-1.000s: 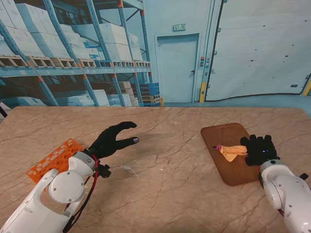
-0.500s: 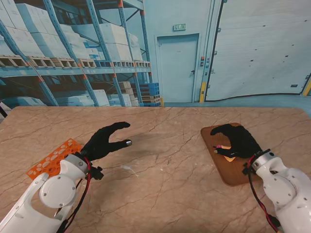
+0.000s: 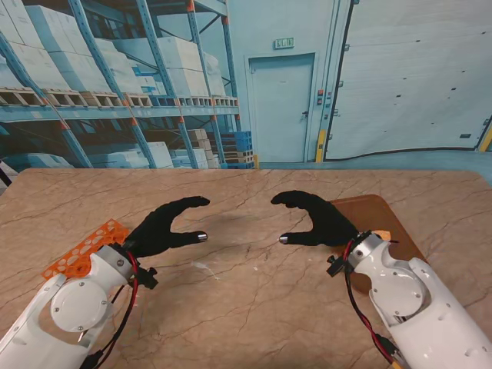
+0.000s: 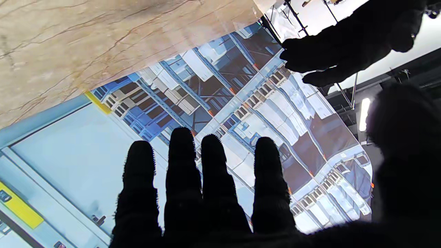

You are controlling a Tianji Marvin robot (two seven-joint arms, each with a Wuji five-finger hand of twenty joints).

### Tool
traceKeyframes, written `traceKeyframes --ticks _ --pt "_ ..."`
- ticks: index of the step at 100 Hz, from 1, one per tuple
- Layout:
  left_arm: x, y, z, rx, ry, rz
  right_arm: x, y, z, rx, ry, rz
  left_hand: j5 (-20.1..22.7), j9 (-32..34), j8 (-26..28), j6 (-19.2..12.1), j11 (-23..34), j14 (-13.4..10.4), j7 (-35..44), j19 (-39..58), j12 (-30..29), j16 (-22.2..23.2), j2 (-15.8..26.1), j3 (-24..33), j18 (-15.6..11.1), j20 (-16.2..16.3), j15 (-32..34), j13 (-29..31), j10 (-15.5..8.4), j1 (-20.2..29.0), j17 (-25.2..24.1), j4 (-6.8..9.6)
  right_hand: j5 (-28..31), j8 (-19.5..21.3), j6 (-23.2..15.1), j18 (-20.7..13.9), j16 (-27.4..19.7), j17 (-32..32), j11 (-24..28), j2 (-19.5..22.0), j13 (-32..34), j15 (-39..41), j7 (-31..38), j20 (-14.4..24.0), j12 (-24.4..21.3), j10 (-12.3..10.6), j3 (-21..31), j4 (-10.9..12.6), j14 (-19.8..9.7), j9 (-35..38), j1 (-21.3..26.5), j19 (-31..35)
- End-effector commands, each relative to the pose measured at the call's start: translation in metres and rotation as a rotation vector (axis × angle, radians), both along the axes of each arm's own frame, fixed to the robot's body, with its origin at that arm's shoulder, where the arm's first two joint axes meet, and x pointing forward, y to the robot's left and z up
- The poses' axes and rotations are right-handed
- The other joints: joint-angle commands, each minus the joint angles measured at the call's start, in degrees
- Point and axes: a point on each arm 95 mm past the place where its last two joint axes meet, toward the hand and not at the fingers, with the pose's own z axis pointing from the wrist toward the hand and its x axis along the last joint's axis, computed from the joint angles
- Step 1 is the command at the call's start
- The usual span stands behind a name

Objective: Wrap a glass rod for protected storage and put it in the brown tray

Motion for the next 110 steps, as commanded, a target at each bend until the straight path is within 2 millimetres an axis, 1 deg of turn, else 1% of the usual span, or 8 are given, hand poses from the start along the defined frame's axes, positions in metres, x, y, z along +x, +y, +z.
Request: traceKeyframes --ticks 1,14,31,45,49,57,83,110 --pt "-0.006 0.003 -0.004 0.013 0.006 -0.005 -0.013 0.007 -0.009 0.033 0.01 0.005 0.29 -0.71 0.61 -1.92 -2.35 0.02 -1.35 -1.48 -0.38 -0.78 -2.67 0.85 0.75 0.94 -1.34 0.95 -0.85 -1.36 0.55 1.54 -1.98 -0.4 0.34 -0.92 -0.83 -0.55 -1.47 0.06 -0.24 -1.46 -1.41 1.66 -0.79 -0.76 -0.12 0.94 0.02 -0.56 -3.29 -2.0" --pt "-0.01 0.005 -0.005 0.012 -0.009 -0.008 -0.024 0.007 -0.016 0.088 -0.003 -0.024 0.66 -0.2 0.74 -2.31 -2.2 -0.04 -1.28 -2.4 -0.41 -0.9 -2.67 1.16 1.25 0.93 -1.46 1.51 -0.94 -1.88 0.92 1.35 -0.41 -0.09 -0.46 -0.4 -0.73 -0.28 -2.41 0.27 0.73 -2.38 -2.06 2.33 -0.72 -0.75 0.64 0.36 0.33 1.04 -5.56 -2.81" --pt "-0.01 0.005 -0.003 0.001 -0.06 0.01 -0.029 0.007 -0.018 0.116 0.001 -0.028 0.98 0.69 0.81 -2.58 -1.82 0.17 -1.27 -3.6 -0.25 -0.55 -2.45 1.63 1.81 1.2 -1.04 2.23 -0.89 -2.26 1.9 1.17 -0.32 0.19 -0.08 -0.5 -0.58 -0.24 -2.94 0.17 0.78 -2.76 -2.43 2.75 -0.54 -0.78 1.2 0.27 0.06 1.02 -5.87 -3.17" --pt "-0.01 0.006 -0.001 0.003 -0.071 -0.005 -0.032 0.008 -0.016 0.135 -0.001 -0.011 1.1 0.96 0.78 -2.87 -1.79 0.25 -1.3 -4.87 -0.23 -0.46 -2.21 1.99 2.24 1.34 -1.01 2.44 -0.86 -2.29 2.06 1.15 -0.12 0.41 -0.7 -0.49 -0.39 -0.17 -2.92 0.15 1.03 -2.77 -2.56 3.07 -0.33 -0.88 1.28 0.17 -0.09 1.35 -5.86 -3.36" --pt "-0.01 0.007 -0.001 0.007 -0.071 -0.007 -0.033 0.008 -0.015 0.131 -0.007 -0.007 1.11 0.97 0.67 -2.93 -1.87 0.21 -1.43 -6.83 -0.27 -0.47 -2.21 2.34 2.34 1.72 -1.19 2.49 -0.95 -2.4 2.79 1.11 -0.04 0.48 -0.85 -0.47 -0.34 -0.1 -2.95 0.21 1.09 -2.75 -2.56 3.16 -0.29 -0.93 1.29 0.15 -0.19 1.43 -6.04 -3.38" --pt "-0.01 0.011 -0.003 0.006 -0.063 -0.005 -0.036 0.007 -0.013 0.13 -0.012 0.001 0.98 0.73 0.61 -2.98 -1.95 0.15 -1.56 -7.45 -0.3 -0.52 -2.16 2.41 2.28 1.96 -1.34 2.22 -1.01 -2.33 2.9 1.11 -0.13 0.56 -0.57 -0.49 -0.26 -0.15 -3.08 0.15 1.09 -2.76 -2.64 3.3 -0.26 -0.94 1.42 0.17 -0.16 1.39 -6.06 -3.49" --pt "-0.015 0.02 -0.003 -0.009 -0.091 -0.009 -0.045 0.004 -0.008 0.146 -0.052 -0.004 1.76 1.64 0.5 -3.03 -1.83 0.5 -1.65 -8.54 -0.36 -0.45 -1.94 2.43 3.28 3.33 -1.12 3.25 -0.89 -2.27 4.59 1.1 -0.72 0.66 -0.24 -0.49 0.03 0.05 -3.23 0.13 1.47 -2.62 -3.28 3.81 -0.09 -1.03 1.6 0.15 -0.49 1.54 -6.31 -3.67" --pt "-0.015 0.021 -0.002 -0.036 -0.049 -0.042 -0.046 0.002 -0.006 0.165 -0.06 -0.015 2.43 2.29 0.32 -3.03 -1.8 0.78 -2.02 -9.11 -0.48 -0.51 -1.63 2.19 3.57 4.44 -1.1 3.94 -0.72 -1.75 5.27 1.12 -0.9 0.96 -0.54 -0.52 0.42 0.21 -3.28 0.04 1.66 -2.24 -3.28 4.34 0.01 -1.18 1.96 0.16 -0.74 1.64 -6.46 -3.66"
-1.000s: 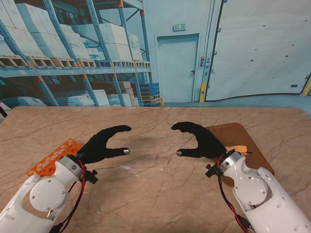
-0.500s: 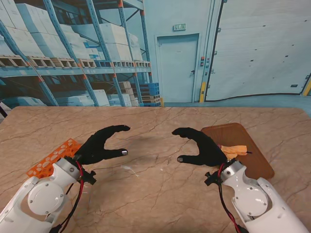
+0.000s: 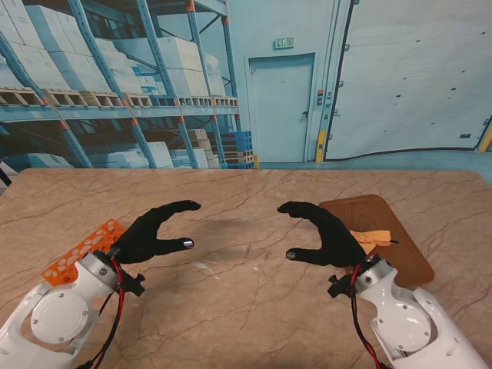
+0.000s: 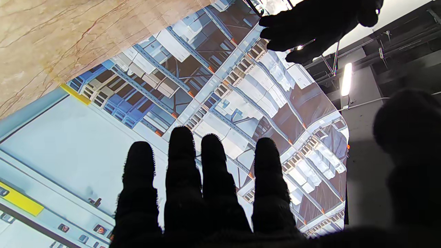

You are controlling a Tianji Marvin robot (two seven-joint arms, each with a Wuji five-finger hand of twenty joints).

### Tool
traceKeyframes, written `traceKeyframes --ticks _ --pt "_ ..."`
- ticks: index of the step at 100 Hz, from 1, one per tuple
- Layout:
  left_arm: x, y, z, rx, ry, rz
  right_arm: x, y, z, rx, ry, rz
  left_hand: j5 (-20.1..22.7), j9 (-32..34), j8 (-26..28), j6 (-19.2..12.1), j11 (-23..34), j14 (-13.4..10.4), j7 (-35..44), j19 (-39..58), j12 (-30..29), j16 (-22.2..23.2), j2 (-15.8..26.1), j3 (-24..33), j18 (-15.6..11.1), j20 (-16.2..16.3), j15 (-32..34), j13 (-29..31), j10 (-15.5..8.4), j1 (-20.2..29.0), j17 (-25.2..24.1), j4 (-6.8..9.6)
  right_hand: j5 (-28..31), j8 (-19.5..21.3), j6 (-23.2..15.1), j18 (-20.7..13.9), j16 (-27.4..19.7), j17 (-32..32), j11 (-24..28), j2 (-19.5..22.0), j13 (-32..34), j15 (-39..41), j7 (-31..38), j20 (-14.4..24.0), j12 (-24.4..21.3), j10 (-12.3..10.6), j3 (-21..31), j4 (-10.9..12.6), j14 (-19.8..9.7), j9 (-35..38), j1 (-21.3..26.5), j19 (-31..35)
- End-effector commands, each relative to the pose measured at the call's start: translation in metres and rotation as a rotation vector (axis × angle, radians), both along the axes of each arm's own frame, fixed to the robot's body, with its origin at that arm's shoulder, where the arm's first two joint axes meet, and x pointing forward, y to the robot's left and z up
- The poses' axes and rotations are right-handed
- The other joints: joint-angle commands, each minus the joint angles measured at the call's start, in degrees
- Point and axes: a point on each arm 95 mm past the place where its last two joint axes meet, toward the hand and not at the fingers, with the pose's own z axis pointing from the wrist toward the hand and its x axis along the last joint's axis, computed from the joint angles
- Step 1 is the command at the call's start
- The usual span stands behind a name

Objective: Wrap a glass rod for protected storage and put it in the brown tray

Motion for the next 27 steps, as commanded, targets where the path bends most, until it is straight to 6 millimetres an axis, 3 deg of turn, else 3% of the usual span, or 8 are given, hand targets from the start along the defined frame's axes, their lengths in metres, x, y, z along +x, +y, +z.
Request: traceKeyframes --ticks 1,27 --pt "-0.0012 -0.0001 -0.0018 0.026 -0.001 0.007 -0.0013 0.0035 0.0016 0.006 -0.003 0.008 1.25 1.54 -0.16 -1.64 -1.77 0.77 -2.01 -1.49 -0.47 -0.33 -0.97 0.31 0.67 1.04 -0.96 0.52 -0.75 -0.66 0.35 1.11 -1.12 0.64 -0.61 -0.54 0.48 0.22 -1.1 0.05 0.52 -0.72 -1.27 1.54 0.02 -1.21 0.24 0.45 -1.01 0.55 -2.73 -1.54" --pt "0.0019 -0.0007 -0.0048 0.042 0.024 0.005 0.0008 0.0081 0.0018 0.0 0.011 0.014 1.33 1.47 -0.18 -1.64 -1.83 0.77 -2.21 -1.89 -0.52 -0.32 -0.59 -0.1 0.6 1.66 -0.99 0.47 -0.72 -0.36 0.47 1.16 -1.06 0.8 -0.46 -0.53 0.57 0.16 -1.13 0.06 0.53 -0.68 -1.29 1.88 0.07 -1.24 0.12 0.4 -1.01 0.49 -2.56 -1.64"
